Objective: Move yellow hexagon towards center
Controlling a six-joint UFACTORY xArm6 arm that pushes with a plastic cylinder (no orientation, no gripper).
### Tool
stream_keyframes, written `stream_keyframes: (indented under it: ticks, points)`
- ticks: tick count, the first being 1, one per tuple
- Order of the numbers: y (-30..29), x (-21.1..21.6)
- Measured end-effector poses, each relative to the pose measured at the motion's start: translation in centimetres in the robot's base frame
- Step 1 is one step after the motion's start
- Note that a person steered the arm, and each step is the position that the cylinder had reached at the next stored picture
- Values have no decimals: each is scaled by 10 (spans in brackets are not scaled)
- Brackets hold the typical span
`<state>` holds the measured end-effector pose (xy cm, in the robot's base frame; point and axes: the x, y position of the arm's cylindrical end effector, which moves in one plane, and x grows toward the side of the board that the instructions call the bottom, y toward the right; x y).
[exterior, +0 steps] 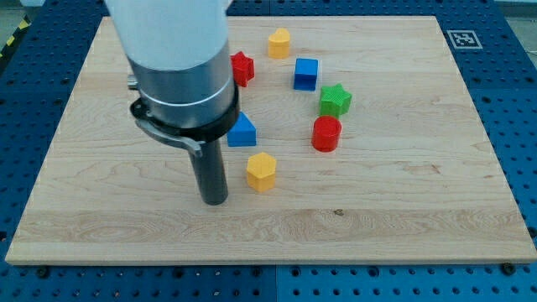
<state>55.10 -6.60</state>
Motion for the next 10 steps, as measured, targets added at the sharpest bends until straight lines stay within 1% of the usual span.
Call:
stream_keyframes:
  ticks: [1, 4, 7, 8, 9, 10]
  points:
    - [16, 0]
    - [26, 0]
    - [47, -1]
    - [49, -20]
    - [51, -29]
    - [52, -28]
